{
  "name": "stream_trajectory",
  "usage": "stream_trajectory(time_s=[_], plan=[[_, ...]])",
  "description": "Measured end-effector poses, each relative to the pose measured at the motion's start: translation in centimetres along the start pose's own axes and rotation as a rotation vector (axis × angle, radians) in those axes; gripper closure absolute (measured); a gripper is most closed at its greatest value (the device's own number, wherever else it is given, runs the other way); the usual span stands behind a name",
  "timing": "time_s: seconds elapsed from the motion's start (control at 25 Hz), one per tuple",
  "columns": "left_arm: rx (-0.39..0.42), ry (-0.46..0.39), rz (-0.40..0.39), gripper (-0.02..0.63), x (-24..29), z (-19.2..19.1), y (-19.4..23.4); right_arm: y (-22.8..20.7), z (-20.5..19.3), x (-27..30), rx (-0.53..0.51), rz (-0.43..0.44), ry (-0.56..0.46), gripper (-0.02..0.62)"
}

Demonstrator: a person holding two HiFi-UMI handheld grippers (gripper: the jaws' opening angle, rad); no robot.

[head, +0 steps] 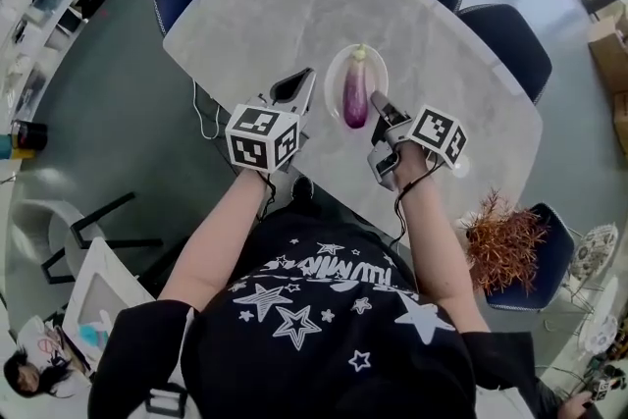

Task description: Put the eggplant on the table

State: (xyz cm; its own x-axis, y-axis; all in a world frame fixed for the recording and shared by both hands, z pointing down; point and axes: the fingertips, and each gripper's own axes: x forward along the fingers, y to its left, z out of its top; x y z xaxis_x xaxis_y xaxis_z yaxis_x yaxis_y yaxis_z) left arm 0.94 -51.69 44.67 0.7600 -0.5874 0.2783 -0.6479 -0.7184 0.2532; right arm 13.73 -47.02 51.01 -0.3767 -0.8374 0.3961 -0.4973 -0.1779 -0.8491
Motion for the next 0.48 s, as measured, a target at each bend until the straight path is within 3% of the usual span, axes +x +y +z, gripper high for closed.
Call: stream_trajectory(time_s=[0.48], plan=[[0.009, 0.075, -0.095, 0.598, 5.6, -1.4, 4.4, -4.8, 3.0, 3.9, 0.081, -0.147, -0.113, 0.571]])
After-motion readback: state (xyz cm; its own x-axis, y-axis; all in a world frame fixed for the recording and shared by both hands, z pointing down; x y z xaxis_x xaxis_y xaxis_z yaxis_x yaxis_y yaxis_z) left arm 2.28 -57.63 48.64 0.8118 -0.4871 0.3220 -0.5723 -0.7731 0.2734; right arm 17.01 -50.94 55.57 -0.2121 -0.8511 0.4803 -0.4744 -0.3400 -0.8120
